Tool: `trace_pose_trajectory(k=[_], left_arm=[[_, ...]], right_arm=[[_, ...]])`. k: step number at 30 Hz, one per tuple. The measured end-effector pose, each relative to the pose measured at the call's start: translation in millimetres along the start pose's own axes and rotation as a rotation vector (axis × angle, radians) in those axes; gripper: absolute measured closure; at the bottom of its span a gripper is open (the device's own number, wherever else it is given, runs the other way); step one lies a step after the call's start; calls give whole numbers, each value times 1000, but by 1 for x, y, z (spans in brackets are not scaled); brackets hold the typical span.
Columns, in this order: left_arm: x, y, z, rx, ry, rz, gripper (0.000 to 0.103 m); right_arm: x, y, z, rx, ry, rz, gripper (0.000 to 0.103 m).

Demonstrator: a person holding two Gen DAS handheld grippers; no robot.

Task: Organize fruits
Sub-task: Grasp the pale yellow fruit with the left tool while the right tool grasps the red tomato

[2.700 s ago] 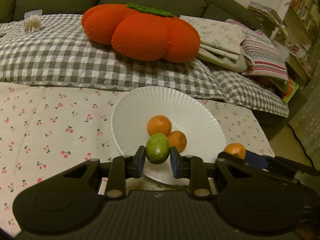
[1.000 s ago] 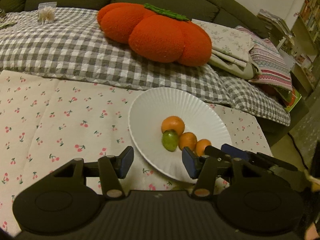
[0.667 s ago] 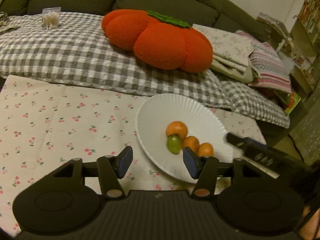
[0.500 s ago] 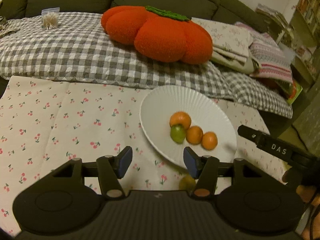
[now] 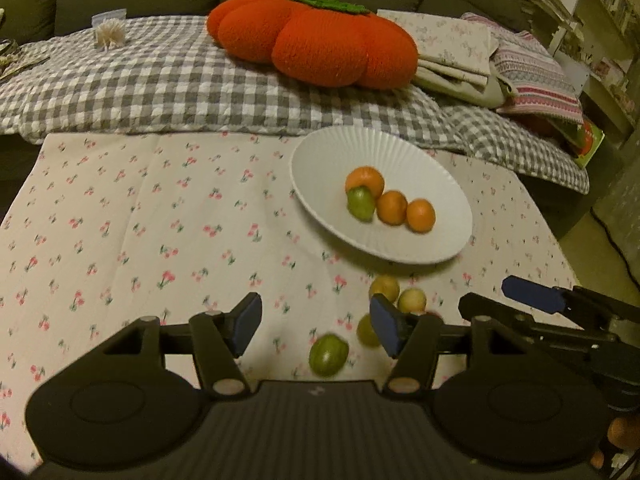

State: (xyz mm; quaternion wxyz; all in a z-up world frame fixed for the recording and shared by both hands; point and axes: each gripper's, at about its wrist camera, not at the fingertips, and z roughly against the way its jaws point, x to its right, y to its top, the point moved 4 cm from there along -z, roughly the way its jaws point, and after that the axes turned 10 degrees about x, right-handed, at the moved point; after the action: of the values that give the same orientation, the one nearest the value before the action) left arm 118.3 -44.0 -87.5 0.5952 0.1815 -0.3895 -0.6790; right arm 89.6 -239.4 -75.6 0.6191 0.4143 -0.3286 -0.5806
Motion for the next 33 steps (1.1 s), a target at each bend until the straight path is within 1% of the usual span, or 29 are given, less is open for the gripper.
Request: trace_pose_trajectory(k=[6,12,16,20,21,24,26,28,30,31,33], left_arm=[[0,-17,12,-23,0,-12,44],[2,-23,13,-30,0,-26,44],[8,-27,9,-34,-1,-46,45],[19,-39,7,-57,-14,-80,46],[21,-43,7,-63,-16,-94,48],[28,-54,1,-82,-19,-130,58],[29,-61,-3,-103,-23,-139,62],[28,-65,-8,-116,-21,-136,72],[27,-68,-11,-125,-23,-130,75],[28,-68,-13,-125,-31,-124,79],[29,-67,-13,-121,-36,-128,80]], right_arm=[[-6,-16,11,-26,19,19,44],[-7,-28,16,-54,29,32,44],[-8,-32,18,-57,38,47,44],[-7,-32,18,-59,42,47,44],[-6,-31,17,-58,41,48,44],[0,-31,12,-61,26,43,44],[4,-32,8,-68,24,31,45],[5,-34,5,-70,23,38,45],[4,-36,1,-74,31,47,45],[3,-36,-1,-79,36,48,45],[0,-36,-4,-83,48,53,45]])
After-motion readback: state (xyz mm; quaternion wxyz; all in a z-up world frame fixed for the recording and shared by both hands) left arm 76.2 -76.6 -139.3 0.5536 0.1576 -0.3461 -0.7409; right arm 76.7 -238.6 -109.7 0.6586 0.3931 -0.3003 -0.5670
